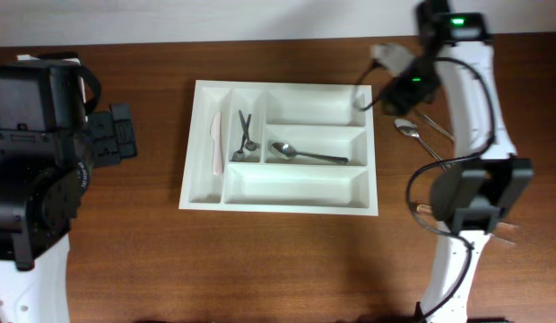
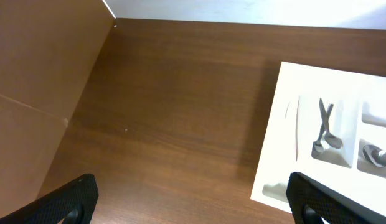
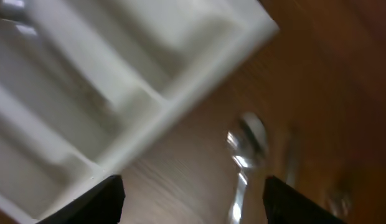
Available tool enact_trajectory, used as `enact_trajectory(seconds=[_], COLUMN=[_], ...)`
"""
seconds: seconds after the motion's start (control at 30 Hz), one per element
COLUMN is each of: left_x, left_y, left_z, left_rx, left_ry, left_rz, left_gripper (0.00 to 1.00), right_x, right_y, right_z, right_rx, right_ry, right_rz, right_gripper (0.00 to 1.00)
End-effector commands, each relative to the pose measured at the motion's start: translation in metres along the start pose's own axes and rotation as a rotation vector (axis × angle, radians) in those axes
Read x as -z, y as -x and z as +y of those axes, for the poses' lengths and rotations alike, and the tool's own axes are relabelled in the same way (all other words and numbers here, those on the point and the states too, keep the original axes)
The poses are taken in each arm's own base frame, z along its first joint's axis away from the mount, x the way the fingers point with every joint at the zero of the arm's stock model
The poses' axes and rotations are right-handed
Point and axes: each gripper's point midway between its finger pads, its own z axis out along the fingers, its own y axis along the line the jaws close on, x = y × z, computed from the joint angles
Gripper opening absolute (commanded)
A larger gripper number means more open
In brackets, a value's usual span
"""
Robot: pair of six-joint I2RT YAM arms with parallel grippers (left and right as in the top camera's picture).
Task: Pack container
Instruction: 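Return the right gripper to the remaining silver spoon and grasp it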
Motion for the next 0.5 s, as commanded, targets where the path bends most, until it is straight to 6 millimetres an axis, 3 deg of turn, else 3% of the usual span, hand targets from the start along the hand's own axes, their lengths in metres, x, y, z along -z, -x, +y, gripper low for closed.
enact_trajectory(seconds=[0.0, 0.1, 0.2, 0.47], left_x=[0.003, 0.003, 0.003, 0.003], left_y=[0.002, 0.002, 0.002, 0.002], left_z=[0.005, 0.005, 0.005, 0.005], left_rx=[0.003, 0.003, 0.003, 0.003], left_ry=[0.015, 0.015, 0.015, 0.015], left_rz=[-0.014, -0.014, -0.014, -0.014], left_gripper=[0.99, 0.99, 0.99, 0.99], right_x=[0.0, -0.015, -0.031, -0.085], right_y=[-0.033, -0.054, -0.069, -0.096], right_z=[-0.031, -0.05, -0.056, -0.051], right_rx=[-0.127, -0.192, -0.221, -0.251], right_ry=[-0.041, -0.025, -0.002, 0.044], right_rz=[0.047, 0.043, 0.052, 0.099], right_gripper=[0.72, 0.72, 0.7, 0.69])
